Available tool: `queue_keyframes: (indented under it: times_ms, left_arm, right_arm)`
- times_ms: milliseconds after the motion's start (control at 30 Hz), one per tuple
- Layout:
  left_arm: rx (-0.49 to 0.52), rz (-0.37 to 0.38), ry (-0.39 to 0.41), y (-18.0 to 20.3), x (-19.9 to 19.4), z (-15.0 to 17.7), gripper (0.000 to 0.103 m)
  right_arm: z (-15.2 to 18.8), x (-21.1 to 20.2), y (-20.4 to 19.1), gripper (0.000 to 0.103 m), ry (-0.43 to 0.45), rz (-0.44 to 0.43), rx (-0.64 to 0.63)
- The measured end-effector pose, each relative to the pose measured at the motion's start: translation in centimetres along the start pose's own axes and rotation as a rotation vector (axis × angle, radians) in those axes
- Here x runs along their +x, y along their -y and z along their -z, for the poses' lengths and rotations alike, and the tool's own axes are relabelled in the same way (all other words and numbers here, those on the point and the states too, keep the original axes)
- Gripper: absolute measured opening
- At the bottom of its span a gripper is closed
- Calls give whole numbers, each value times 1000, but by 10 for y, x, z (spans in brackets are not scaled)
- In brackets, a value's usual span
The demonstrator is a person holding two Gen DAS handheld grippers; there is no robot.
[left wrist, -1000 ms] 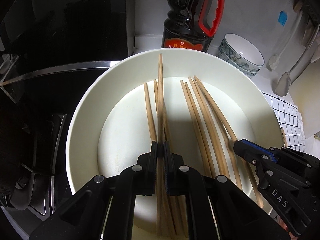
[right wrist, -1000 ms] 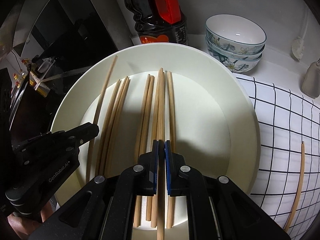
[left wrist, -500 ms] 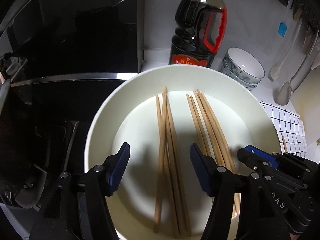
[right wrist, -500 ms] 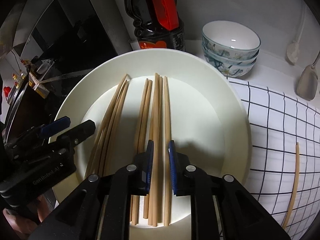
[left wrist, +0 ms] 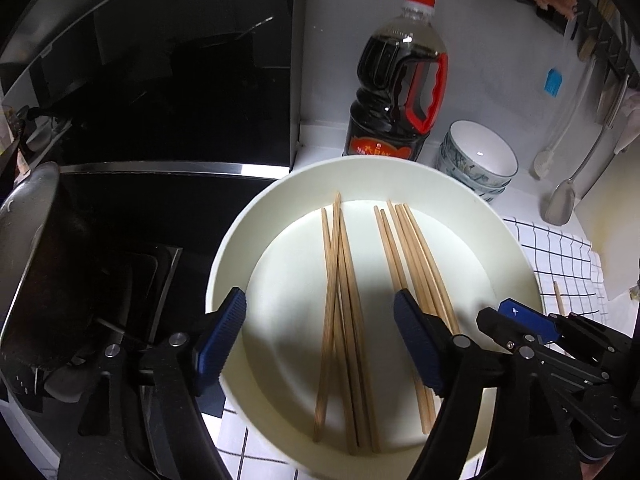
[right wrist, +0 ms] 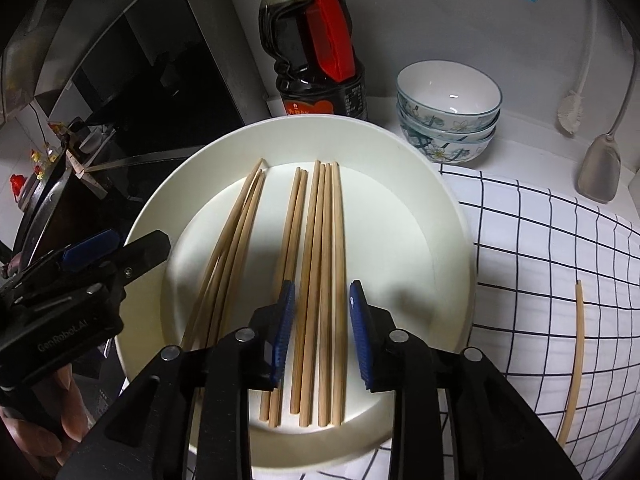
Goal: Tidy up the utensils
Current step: 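Move both open grippers back toward the last chopsticks on the cloth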
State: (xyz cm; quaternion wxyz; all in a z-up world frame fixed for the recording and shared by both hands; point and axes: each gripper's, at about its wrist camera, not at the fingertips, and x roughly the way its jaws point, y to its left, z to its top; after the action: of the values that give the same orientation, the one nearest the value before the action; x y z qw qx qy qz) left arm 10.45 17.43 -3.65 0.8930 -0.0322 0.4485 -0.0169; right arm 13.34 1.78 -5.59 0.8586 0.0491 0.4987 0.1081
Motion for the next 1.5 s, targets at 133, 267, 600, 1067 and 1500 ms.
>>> queue_keyframes:
  times_ms: [133,267,600,1067,1500]
  left_arm:
    - [-10,6,4,-1,-10,5,78]
    - [-27,13,-4,-1,-14,8,79]
    - [0,19,42,15,-43,17,83]
    - [94,92,48,84,-71,38,86]
    - [169,143,-4,163,-73,67,86]
  right_arm:
    - [6,-11,2,38,14,3,2]
    - [13,-21,7,39,19,2,6]
    - [35,-54,22,47,52,15,7]
    - [73,-107,74,49,98,81,47]
    - [124,-136,154,51,97,170,163]
